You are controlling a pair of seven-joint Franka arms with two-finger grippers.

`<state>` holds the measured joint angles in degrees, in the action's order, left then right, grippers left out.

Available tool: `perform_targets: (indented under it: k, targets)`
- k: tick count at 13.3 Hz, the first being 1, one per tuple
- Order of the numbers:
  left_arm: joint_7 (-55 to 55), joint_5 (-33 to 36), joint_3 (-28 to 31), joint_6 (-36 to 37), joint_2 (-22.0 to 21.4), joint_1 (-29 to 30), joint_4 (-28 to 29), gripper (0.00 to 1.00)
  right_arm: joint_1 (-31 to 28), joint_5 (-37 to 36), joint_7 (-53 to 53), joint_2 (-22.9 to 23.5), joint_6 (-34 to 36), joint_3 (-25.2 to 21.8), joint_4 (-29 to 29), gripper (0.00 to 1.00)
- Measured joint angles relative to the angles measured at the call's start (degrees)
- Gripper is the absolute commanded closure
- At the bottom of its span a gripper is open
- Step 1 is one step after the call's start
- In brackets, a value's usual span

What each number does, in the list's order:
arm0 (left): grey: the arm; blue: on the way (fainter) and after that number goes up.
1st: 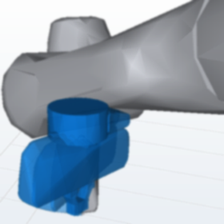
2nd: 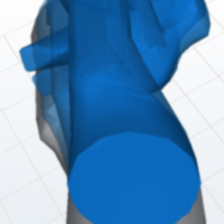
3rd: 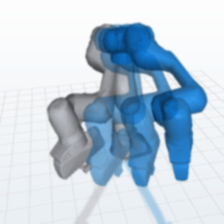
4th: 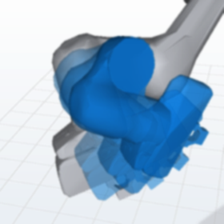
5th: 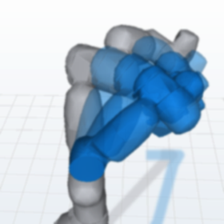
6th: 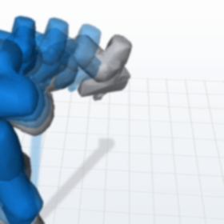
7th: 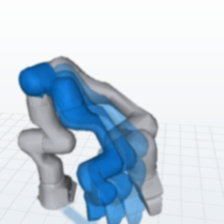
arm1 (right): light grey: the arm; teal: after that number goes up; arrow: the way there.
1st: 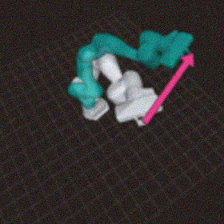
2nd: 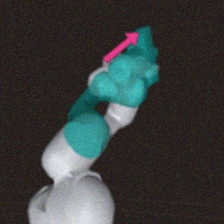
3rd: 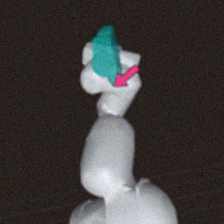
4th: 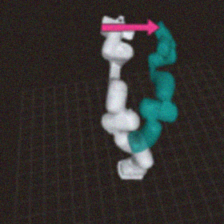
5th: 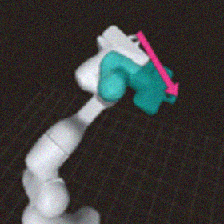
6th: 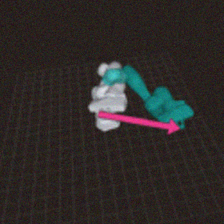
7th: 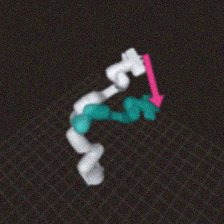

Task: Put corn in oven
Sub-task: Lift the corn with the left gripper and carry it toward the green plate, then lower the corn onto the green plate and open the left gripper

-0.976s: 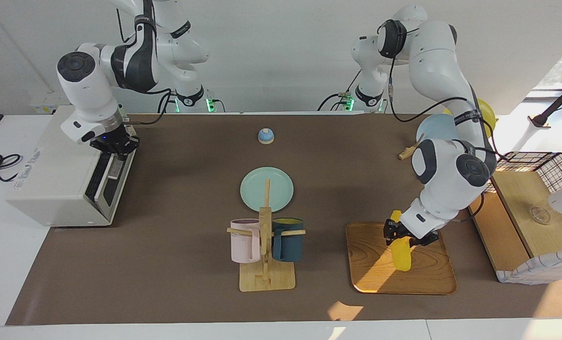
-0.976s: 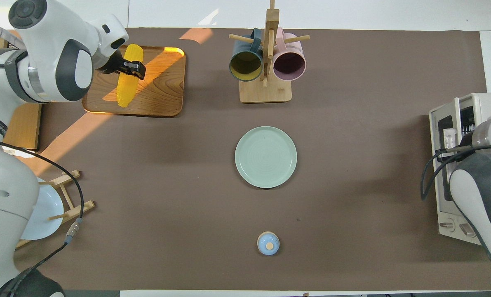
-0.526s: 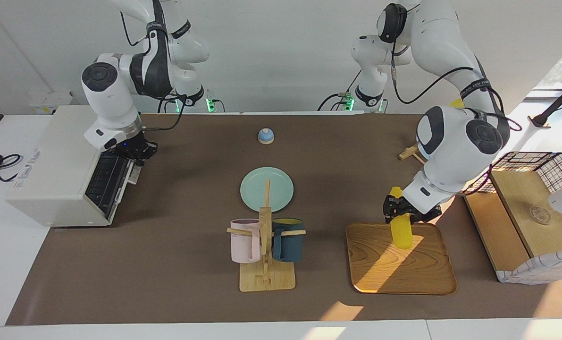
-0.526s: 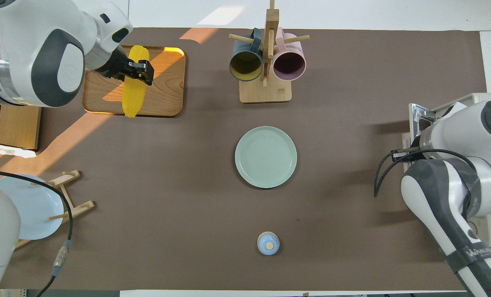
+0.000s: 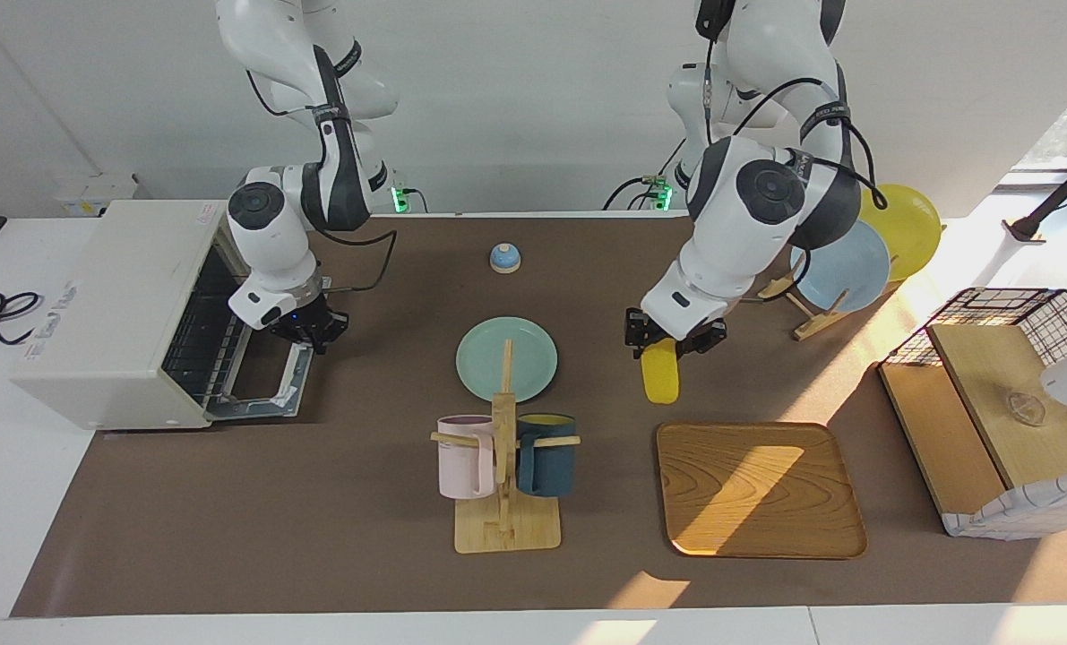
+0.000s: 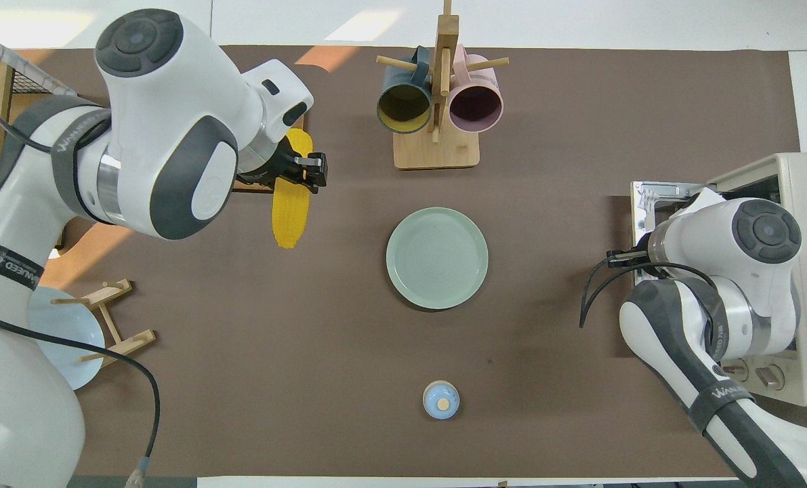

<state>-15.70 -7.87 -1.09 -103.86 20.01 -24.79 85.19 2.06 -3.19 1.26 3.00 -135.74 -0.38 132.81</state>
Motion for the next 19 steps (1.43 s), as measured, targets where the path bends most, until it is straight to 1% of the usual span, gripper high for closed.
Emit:
perform_targets:
  k: [1,5,7,8,10,12,13,14,15,16,17,19]
  targets:
    - [-1.55,-0.01,-0.02,-1.48,-0.95,-1.39,2.15,1.0,-0.02,0.7,0.0,0.33,-0.22,-0.11,0.0,1.0]
    - [-6.24,-0.03,-0.08,-13.7,-4.78,-7.16,13.68,1.0,-0.19,5.47,0.0,0.58,-0.32,-0.7,0.04,1.0]
    - [-7.95,-0.05,-0.07,-18.59,-6.52,-9.52,18.78,1.0,0.9,8.46,0.0,0.58,-0.32,-0.7,-0.03,1.0]
    - [-9.15,-0.06,-0.06,-20.76,-7.11,-10.87,20.71,1.0,2.47,9.43,0.45,0.58,-0.32,-0.67,-0.34,1.0]
    - [-11.65,-0.07,-0.09,-24.05,-7.34,-13.41,22.69,1.0,5.19,9.66,2.7,0.62,0.4,-0.57,-1.85,1.0]
    - [-13.98,-0.07,-0.05,-27.21,-6.8,-15.65,23.91,1.0,5.9,9.66,3.23,0.81,2.2,-0.55,-4.26,1.0]
    - [-15.27,-0.07,-0.04,-29.29,-6.01,-16.78,24.29,1.0,5.83,9.66,3.23,1.01,3.14,-0.66,-5.52,0.95]
    - [-16.83,-0.07,-0.05,-31.71,-4.62,-17.99,24.48,1.0,5.81,9.66,3.23,1.42,4.16,-0.84,-6.89,0.76]
    - [-18.57,-0.07,-0.06,-34.43,-2.8,-19.29,24.51,1.0,5.79,9.66,3.23,1.93,5.31,-0.93,-8.35,0.6]
    - [-20.14,-0.07,-0.07,-37.4,-0.89,-20.56,24.5,1.0,5.7,9.66,3.23,2.53,6.21,-1.04,-9.82,0.34]
    - [-21.08,-0.07,-0.05,-39.63,0.65,-21.41,24.48,1.0,5.57,9.66,3.22,3.0,6.64,-1.13,-10.84,0.29]
    - [-21.62,-0.07,-0.01,-42.22,2.45,-22.05,24.41,1.0,5.54,9.66,3.18,3.58,6.91,-1.15,-11.74,0.29]
